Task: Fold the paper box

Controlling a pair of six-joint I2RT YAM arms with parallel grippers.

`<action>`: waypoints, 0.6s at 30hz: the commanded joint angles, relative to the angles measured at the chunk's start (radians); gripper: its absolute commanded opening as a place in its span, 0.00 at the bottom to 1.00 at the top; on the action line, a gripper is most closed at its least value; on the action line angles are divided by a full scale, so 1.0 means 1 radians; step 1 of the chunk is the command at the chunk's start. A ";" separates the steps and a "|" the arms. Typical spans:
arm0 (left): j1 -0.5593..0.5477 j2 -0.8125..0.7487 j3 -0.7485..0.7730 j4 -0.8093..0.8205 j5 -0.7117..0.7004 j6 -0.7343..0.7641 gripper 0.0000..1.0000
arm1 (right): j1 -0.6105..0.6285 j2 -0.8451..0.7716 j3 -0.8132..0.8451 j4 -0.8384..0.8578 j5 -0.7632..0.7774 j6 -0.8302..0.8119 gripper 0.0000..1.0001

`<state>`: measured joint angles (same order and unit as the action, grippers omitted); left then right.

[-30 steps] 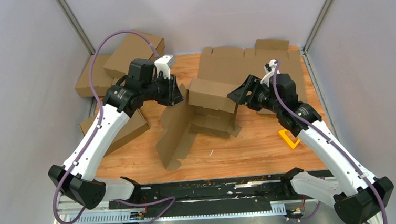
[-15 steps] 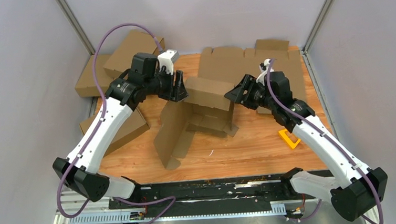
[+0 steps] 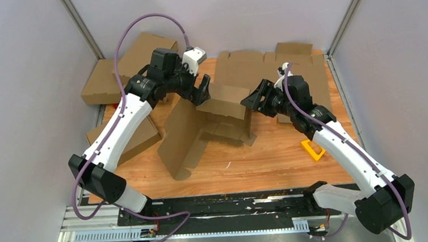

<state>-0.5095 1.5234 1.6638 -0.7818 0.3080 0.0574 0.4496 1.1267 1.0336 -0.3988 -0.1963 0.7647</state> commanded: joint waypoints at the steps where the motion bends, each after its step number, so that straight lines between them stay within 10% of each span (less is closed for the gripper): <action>1: -0.003 0.020 0.069 0.046 -0.004 0.105 1.00 | 0.005 0.005 0.054 0.038 -0.007 -0.007 0.59; 18: 0.000 0.261 0.327 -0.277 0.134 0.005 1.00 | 0.005 0.038 0.090 0.038 -0.008 -0.009 0.59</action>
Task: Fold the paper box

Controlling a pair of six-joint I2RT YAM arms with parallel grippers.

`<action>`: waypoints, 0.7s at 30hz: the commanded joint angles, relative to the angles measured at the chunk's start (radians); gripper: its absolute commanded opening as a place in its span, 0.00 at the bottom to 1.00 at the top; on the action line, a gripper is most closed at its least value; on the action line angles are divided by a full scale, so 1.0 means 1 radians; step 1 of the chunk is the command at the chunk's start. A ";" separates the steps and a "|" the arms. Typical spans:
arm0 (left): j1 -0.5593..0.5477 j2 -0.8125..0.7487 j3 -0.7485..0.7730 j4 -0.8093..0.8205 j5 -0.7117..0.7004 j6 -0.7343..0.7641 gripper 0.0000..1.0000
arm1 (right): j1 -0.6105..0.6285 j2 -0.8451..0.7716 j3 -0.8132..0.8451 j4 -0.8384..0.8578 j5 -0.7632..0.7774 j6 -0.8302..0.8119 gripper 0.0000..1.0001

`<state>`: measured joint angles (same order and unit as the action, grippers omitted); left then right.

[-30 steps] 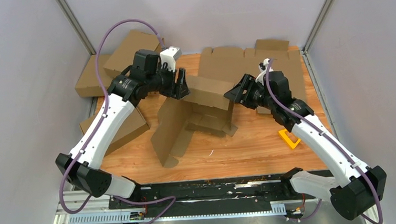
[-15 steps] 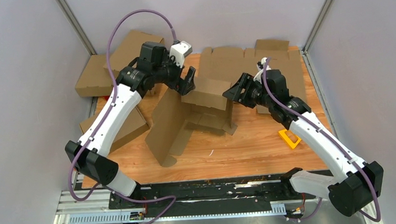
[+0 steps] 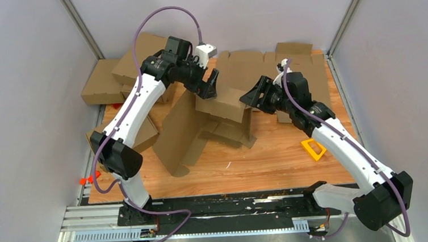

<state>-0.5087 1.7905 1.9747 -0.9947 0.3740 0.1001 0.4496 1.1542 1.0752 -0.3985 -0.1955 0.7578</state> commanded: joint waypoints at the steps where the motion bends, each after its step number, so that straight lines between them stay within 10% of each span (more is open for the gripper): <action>1: -0.001 -0.015 0.004 -0.044 0.091 -0.061 1.00 | 0.005 0.013 0.049 0.039 -0.009 -0.001 0.59; 11: -0.001 -0.098 -0.028 0.032 0.210 -0.214 1.00 | 0.004 0.006 0.047 0.041 -0.021 0.015 0.58; 21: -0.009 -0.112 -0.086 0.019 0.228 -0.047 1.00 | 0.004 0.027 0.056 0.050 -0.049 0.045 0.56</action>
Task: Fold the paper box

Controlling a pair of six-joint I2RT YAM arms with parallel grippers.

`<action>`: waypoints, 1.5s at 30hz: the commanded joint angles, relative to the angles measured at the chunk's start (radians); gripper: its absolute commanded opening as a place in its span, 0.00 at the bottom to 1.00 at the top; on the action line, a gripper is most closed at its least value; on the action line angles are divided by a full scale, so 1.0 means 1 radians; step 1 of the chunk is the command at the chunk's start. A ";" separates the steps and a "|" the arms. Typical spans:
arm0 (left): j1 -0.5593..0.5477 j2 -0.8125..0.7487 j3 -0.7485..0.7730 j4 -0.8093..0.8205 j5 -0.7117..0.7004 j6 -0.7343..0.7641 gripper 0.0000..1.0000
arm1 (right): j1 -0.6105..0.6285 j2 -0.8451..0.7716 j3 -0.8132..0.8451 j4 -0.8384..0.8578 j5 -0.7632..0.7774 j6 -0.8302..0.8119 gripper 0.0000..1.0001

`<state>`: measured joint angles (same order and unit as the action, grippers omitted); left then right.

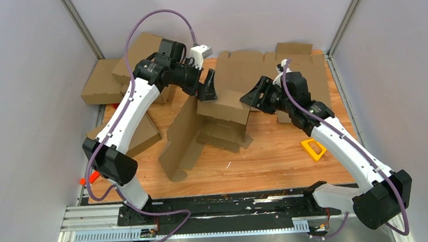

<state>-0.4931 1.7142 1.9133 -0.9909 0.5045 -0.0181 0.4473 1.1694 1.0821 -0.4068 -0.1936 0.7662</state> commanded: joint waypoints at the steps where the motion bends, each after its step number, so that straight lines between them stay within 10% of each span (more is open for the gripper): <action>1: -0.026 -0.031 -0.025 0.015 0.088 0.078 1.00 | 0.007 0.017 0.053 0.060 -0.059 0.040 0.56; 30: 0.045 -0.078 0.039 0.145 -0.080 -0.246 1.00 | 0.011 0.085 0.185 -0.104 -0.122 -0.220 0.78; 35: 0.079 -0.096 0.104 0.100 -0.138 -0.239 1.00 | 0.011 0.025 0.163 -0.129 -0.028 -0.227 0.94; 45: 0.122 -0.332 -0.105 0.031 -0.301 -0.179 1.00 | 0.012 -0.086 0.125 -0.206 -0.052 -0.381 0.99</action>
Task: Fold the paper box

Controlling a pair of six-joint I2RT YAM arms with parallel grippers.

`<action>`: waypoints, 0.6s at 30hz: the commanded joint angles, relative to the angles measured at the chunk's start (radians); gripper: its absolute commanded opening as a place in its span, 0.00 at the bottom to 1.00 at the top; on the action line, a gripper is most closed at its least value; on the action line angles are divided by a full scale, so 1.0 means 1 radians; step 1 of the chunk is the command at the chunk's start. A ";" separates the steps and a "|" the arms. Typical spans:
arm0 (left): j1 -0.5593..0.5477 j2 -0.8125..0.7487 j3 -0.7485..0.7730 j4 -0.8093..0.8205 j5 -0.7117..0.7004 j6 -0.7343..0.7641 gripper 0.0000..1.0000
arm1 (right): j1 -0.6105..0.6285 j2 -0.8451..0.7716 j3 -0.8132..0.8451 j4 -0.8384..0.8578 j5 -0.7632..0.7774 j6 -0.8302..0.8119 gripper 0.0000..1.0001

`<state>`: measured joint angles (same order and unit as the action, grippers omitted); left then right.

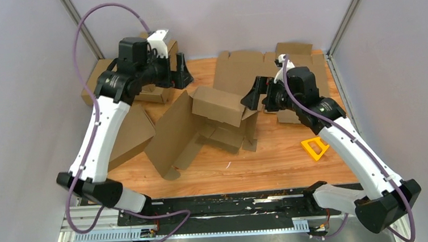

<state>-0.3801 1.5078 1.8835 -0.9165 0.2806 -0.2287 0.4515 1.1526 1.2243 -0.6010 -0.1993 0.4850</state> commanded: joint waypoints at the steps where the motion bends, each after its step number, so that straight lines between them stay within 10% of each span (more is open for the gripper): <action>1: 0.009 -0.154 -0.112 -0.052 -0.080 0.031 1.00 | 0.011 -0.083 -0.033 -0.002 -0.071 -0.106 0.99; 18: 0.009 -0.269 -0.403 -0.061 0.104 0.046 1.00 | 0.217 -0.009 -0.037 0.079 0.042 -0.121 0.85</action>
<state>-0.3733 1.2362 1.4956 -0.9730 0.3355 -0.2062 0.6373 1.1416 1.1633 -0.5838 -0.2226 0.3683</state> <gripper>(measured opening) 1.000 0.869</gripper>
